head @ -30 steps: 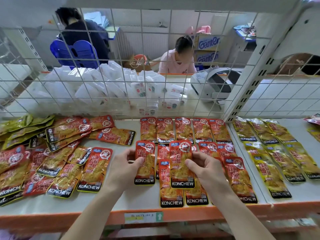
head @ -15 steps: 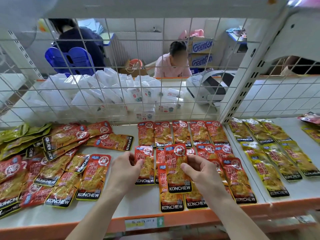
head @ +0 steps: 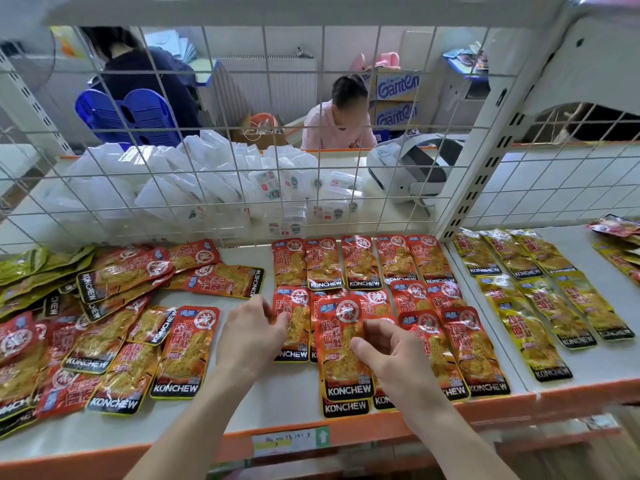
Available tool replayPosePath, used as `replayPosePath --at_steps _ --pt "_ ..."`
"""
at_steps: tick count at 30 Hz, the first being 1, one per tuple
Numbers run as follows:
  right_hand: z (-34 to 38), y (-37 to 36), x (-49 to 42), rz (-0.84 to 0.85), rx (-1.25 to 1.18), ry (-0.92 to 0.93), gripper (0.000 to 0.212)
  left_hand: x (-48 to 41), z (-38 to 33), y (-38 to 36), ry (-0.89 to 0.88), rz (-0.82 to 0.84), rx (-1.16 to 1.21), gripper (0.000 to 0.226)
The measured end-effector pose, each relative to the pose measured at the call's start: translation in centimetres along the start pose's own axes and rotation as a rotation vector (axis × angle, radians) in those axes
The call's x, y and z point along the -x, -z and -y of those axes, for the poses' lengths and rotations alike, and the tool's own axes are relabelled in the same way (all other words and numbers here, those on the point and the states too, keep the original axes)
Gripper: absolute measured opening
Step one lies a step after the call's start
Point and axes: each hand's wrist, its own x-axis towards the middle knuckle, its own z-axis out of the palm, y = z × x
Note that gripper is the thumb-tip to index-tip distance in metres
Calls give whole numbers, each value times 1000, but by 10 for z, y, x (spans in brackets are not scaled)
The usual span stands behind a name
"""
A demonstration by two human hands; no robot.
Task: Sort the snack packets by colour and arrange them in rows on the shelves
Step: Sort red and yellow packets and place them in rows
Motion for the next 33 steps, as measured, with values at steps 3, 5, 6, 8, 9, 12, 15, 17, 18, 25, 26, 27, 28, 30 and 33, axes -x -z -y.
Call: replayPosePath --at_steps 3,5,6,8,9,12,15,17,18,25,26,27,28,30,33 --pt "-2 -6 6 -9 -3 -12 14 -2 0 2 6 20 -23 27" --pt "-2 -8 9 -22 -1 -22 15 -4 0 3 6 34 -33 28" --pt "-2 -10 11 -25 8 -21 15 -4 0 3 2 42 -41 29" --pt "-3 -14 13 -35 28 -16 17 -4 1 4 -9 50 -48 30" --pt "-2 -16 15 -35 31 -15 17 -4 2 4 -15 53 -43 30" --pt "1 -26 22 -23 40 4 18 -5 6 5 -34 70 4 29" --pt "2 -36 26 -15 60 14 23 -7 11 7 -63 96 59 29" --pt "5 -43 28 -2 59 13 22 -7 15 9 -90 110 96 28" --pt "6 -46 28 -4 63 18 22 -7 18 11 -104 118 124 26" --pt "1 -64 23 -78 218 61 20 -4 39 22 -126 168 360 16" --pt "0 -66 22 -92 236 68 20 -4 41 23 -129 168 381 14" --pt "0 -68 22 -103 250 77 20 -3 43 24 -132 168 394 13" --pt "0 -70 21 -112 265 86 21 -2 45 25 -135 166 408 12" --pt "0 -74 20 -122 305 103 22 0 48 26 -141 165 438 11" --pt "-2 -79 19 -155 436 129 27 1 54 27 -155 160 454 11"
